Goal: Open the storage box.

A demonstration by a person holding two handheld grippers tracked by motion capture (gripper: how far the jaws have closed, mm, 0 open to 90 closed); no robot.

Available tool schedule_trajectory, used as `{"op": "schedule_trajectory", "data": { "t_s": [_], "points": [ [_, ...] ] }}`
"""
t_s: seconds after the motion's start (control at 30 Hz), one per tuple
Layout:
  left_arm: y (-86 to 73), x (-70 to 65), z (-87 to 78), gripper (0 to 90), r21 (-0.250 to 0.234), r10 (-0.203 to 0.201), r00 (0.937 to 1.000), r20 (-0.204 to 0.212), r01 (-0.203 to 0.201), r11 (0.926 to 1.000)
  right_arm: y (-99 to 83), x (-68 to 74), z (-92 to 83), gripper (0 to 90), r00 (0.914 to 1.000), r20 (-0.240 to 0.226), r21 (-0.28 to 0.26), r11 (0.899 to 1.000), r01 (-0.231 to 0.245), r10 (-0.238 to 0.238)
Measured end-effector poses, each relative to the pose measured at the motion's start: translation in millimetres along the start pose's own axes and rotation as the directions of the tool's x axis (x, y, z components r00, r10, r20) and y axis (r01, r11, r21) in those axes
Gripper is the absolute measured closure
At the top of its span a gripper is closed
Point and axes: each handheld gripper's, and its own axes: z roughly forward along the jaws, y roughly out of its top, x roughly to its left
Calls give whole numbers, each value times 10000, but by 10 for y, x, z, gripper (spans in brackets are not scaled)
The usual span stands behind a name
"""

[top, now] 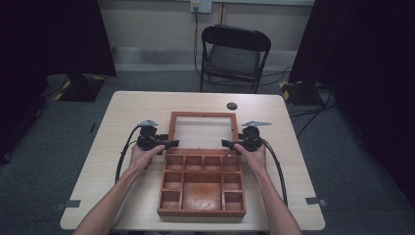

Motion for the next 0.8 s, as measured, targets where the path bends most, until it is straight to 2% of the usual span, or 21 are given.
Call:
{"op": "schedule_trajectory", "data": {
  "t_s": [0.03, 0.07, 0.1, 0.17, 0.27, 0.37, 0.5, 0.53, 0.6, 0.67, 0.7, 0.8],
  "points": [
    [1, -7, -6, 297, 116, 292, 9993, -215, -290, 9995, -9, -13, 10, 93, 9999, 43, 143, 9998, -163, 162],
    [1, -7, -6, 307, 116, 292, 9993, -215, -290, 9995, -9, -13, 10, 93, 9999, 43, 143, 9998, -163, 162],
    [-9, 4, -6, 306, 122, 197, 9998, -101, -196, 9997, -44, -71, 37, 94, 9972, -283, 366, 9970, -677, 687],
    [-17, -1, 0, 297, 119, 231, 9995, -214, -229, 9997, -76, -97, 45, 94, 9956, -414, 311, 9961, -825, 838],
    [-15, -4, 1, 296, 94, 227, 9995, -230, -224, 9997, -66, -91, 45, 85, 9964, -313, 354, 9963, -777, 788],
    [-3, -17, -22, 291, 71, 356, 9991, -241, -354, 9993, -41, -86, -5, 142, 9993, 54, 221, 9990, -382, 381],
    [8, -39, -43, 271, 51, 428, 9986, -305, -427, 9991, -43, -64, -46, 146, 9990, 329, 131, 9995, -292, 288],
    [19, -57, -75, 262, 54, 554, 9973, -484, -552, 9985, -47, -55, -58, 147, 9990, 369, 67, 9996, -267, 265],
    [31, -78, -118, 257, 15, 664, 9960, -592, -664, 9978, -54, -42, -89, 147, 9992, 343, 50, 9997, -227, 225],
    [36, -85, -139, 246, -6, 740, 9957, -555, -741, 9973, -56, -31, -111, 147, 9992, 339, 24, 9998, -210, 209],
    [47, -108, -200, 244, 115, 968, 9933, -632, -963, 9953, -49, -8, -166, 147, 9993, 366, 48, 9999, -123, 121],
    [43, -138, -298, 229, -62, 938, 9931, -709, -944, 9955, -27, 33, -276, 147, 9987, 500, 17, 10000, 21, -22]
  ]
}}
